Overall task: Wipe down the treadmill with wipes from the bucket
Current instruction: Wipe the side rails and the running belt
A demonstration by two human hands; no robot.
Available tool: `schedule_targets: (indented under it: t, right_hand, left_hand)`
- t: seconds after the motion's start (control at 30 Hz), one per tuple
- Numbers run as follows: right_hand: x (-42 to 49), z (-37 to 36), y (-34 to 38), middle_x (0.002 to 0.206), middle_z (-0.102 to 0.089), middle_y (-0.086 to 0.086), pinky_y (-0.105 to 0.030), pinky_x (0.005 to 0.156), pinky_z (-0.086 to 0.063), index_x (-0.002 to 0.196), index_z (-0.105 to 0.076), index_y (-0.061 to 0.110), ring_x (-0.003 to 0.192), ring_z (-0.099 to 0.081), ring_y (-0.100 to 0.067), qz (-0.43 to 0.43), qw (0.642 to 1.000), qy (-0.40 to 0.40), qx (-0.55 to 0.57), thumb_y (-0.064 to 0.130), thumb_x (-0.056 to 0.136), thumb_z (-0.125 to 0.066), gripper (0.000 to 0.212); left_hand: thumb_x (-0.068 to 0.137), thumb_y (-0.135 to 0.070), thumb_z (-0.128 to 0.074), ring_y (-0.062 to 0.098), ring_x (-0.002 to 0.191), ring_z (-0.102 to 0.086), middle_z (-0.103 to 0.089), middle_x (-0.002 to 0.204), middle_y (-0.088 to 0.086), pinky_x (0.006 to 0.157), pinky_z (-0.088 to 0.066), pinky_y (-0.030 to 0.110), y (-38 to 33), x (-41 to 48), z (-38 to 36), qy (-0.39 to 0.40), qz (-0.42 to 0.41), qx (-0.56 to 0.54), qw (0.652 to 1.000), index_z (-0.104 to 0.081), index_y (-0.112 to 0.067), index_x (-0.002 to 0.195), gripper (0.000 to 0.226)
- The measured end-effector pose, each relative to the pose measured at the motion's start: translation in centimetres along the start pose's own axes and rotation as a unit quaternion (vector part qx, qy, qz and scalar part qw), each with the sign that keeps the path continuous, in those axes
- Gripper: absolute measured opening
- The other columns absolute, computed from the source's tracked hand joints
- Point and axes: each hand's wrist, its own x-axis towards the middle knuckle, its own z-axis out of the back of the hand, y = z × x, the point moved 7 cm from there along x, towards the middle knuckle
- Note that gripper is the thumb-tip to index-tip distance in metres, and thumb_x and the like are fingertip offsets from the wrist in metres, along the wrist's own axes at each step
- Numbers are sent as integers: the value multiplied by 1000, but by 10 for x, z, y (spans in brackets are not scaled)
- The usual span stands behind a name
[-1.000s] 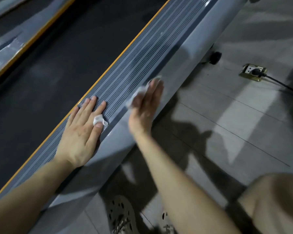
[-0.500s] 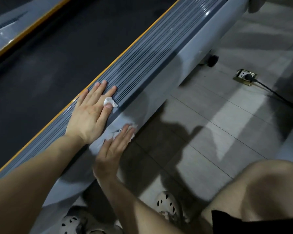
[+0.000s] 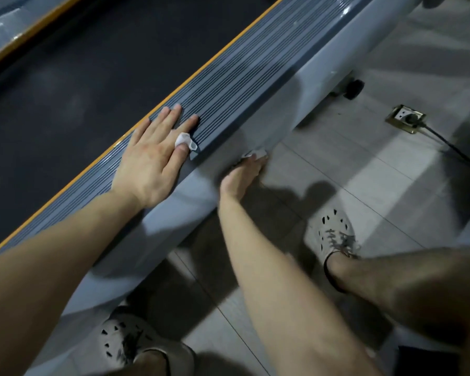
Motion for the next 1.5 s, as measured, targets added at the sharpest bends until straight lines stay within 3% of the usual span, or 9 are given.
schedule_targets:
  t: [0.2, 0.3, 0.47, 0.63, 0.87, 0.97, 1.17, 1.33, 1.5]
  right_hand:
    - [-168, -19, -42, 175, 0, -22, -62, 130, -11, 167, -1, 2, 163, -4, -41, 135, 983, 35, -118, 42, 115, -13, 67]
    - [-220, -19, -47, 177, 16, -2, -38, 133, -6, 170, 7, 25, 165, 7, -22, 82, 985, 131, -81, 37, 111, -26, 69]
    - [-212, -7, -55, 177, 4, 1, -6, 120, -3, 170, -6, 15, 160, -3, -4, -9, 986, 147, -82, 36, 99, -50, 87]
    - [-207, 11, -65, 176, -1, -3, -30, 127, -18, 170, -15, 17, 162, -13, -25, -134, 972, 150, -120, 51, 97, -69, 97]
    - [-218, 19, -49, 150, -47, -4, -42, 104, -50, 152, -49, 29, 123, -57, -23, -200, 972, 111, -62, 57, 92, -68, 70]
    - [-221, 14, -43, 156, -44, -8, -40, 101, -48, 159, -40, 24, 131, -55, -32, -190, 965, 132, -123, 50, 93, -64, 74]
    - [-213, 19, -25, 128, -66, -6, -38, 95, -54, 139, -53, 21, 104, -66, -25, -184, 964, 114, -154, 19, 95, -70, 47]
    - [-203, 29, 24, 104, -76, -10, -43, 87, -64, 110, -68, 15, 94, -74, -25, -133, 926, 233, -266, 9, 79, -71, 31]
    - [-202, 22, 102, 88, -75, 0, -26, 65, -51, 96, -74, 16, 79, -67, -15, 39, 780, 419, -463, 5, 79, -75, 21]
  left_hand:
    - [117, -46, -18, 10, 165, -5, -15, 179, -4, 134, -9, 48, 2, 0, 0, 0, 1, -5, 1000, -25, -37, 169, 54]
    - [117, -46, -20, 12, 166, -7, -17, 179, 0, 134, -9, 47, 2, 0, 1, -6, 5, -18, 1000, -30, -34, 169, 54]
    - [118, -43, -33, 10, 164, -15, -24, 177, -1, 130, -17, 23, 7, -8, 7, -48, 54, -74, 995, -47, -25, 161, 49]
    - [118, -35, -34, 16, 147, -47, -51, 158, 1, 120, -37, 29, -5, -43, 40, -83, 61, -83, 991, -64, -16, 137, 40]
    - [116, -29, -40, 13, 71, -56, -59, 74, -2, 65, -35, 37, 21, -156, 80, -20, 220, -91, 971, -50, -22, 76, 42]
    - [114, -32, -43, 34, 72, -65, -65, 71, 14, 67, -45, 45, 53, -177, 80, 36, 321, -72, 944, -58, -5, 77, 48]
    - [112, -32, -48, 22, 57, -75, -77, 84, 4, 69, -62, 40, 80, -175, 103, 35, 357, -144, 923, -69, -17, 95, 31]
    - [106, -34, -61, 32, 77, -78, -75, 101, 11, 67, -67, 53, 100, -150, 106, -67, 402, -274, 871, -60, -10, 107, 24]
    - [99, -41, -62, 30, 85, -71, -74, 96, 5, 75, -60, 41, 99, -140, 92, -32, 389, -166, 906, -59, -20, 98, 21]
